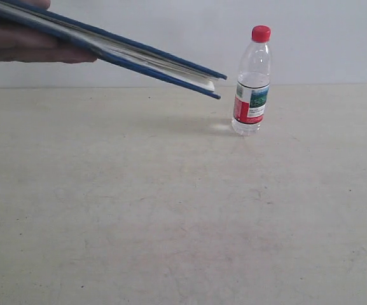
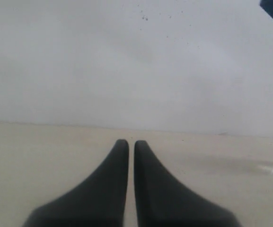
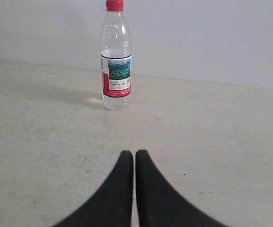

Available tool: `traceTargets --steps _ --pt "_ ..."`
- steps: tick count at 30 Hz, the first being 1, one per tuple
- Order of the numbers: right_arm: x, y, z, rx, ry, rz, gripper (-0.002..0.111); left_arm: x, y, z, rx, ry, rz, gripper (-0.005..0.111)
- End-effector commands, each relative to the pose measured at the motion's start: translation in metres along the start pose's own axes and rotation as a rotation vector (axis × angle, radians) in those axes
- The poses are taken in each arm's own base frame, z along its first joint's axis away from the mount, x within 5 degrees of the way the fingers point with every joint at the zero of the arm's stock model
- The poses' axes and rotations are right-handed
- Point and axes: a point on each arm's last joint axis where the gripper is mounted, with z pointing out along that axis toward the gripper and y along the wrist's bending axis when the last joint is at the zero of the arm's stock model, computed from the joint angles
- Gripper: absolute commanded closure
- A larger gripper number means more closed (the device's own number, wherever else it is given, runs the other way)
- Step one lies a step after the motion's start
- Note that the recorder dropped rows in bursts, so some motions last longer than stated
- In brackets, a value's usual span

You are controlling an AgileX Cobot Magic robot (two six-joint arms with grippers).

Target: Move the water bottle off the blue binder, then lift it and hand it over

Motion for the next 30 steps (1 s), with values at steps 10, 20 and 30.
traceTargets --steps 10,20,30 --pt "-0.001 0.000 0.000 -0.002 -0.017 0.005 0.109 0.002 -0.005 -0.004 0.039 0.005 -0.340 0.102" --pt "-0.001 0.000 0.000 -0.002 -0.017 0.005 0.109 0.009 0.001 -0.004 -0.033 0.066 -0.338 0.102" --pt "-0.001 0.000 0.000 -0.002 -0.017 0.005 0.109 0.032 0.005 -0.009 -0.084 0.328 -0.084 0.102"
